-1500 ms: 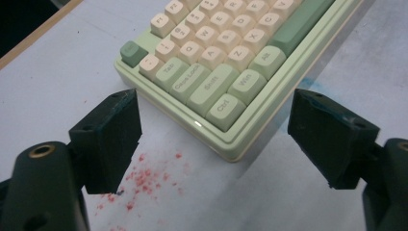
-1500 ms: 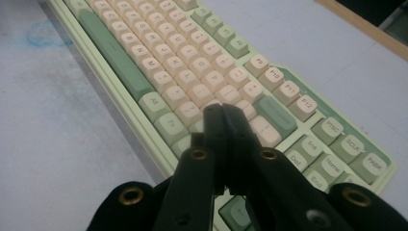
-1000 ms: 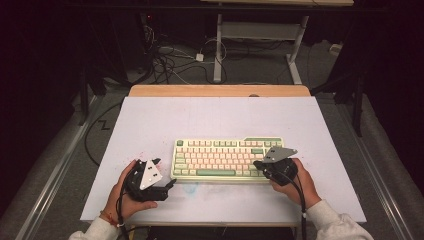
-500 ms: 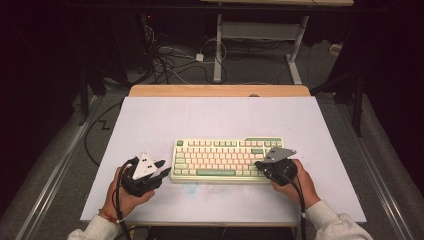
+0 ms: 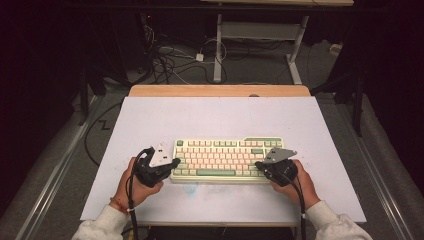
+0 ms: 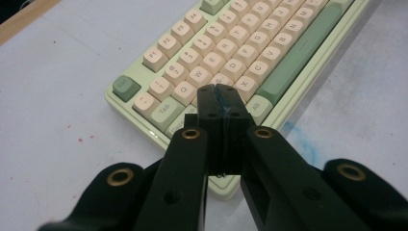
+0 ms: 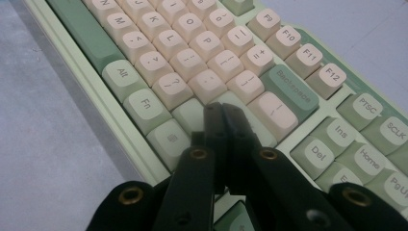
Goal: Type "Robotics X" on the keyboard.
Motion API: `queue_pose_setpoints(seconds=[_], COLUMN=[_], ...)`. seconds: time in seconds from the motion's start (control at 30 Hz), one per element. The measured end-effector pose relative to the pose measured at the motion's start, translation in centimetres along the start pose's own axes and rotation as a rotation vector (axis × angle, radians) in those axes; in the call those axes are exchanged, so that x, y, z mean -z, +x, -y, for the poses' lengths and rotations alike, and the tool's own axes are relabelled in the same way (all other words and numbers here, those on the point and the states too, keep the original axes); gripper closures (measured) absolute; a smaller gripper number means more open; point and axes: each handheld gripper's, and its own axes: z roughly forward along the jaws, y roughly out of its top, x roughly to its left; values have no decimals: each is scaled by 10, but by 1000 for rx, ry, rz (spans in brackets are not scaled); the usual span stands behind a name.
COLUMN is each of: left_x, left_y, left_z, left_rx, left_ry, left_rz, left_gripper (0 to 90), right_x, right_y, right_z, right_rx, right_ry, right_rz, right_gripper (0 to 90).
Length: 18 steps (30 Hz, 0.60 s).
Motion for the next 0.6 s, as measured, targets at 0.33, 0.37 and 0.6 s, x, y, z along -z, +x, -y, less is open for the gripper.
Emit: queue_pose_setpoints(seconds=[0.33,0.37,0.6], left_x=[-19,-22,-41], left_y=[5,4,-7], left_z=[-14,-17,-29], left_rx=[4,-11,-68], left_ry=[25,33,71], left_rz=[48,56,79], left_gripper=[868,868,869], right_x=[0,0,0], right_y=[0,0,1], right_z=[0,0,0], right_rx=[6,5,5], right_ry=[0,0,1], right_rz=[3,3,4], right_gripper=[900,900,900])
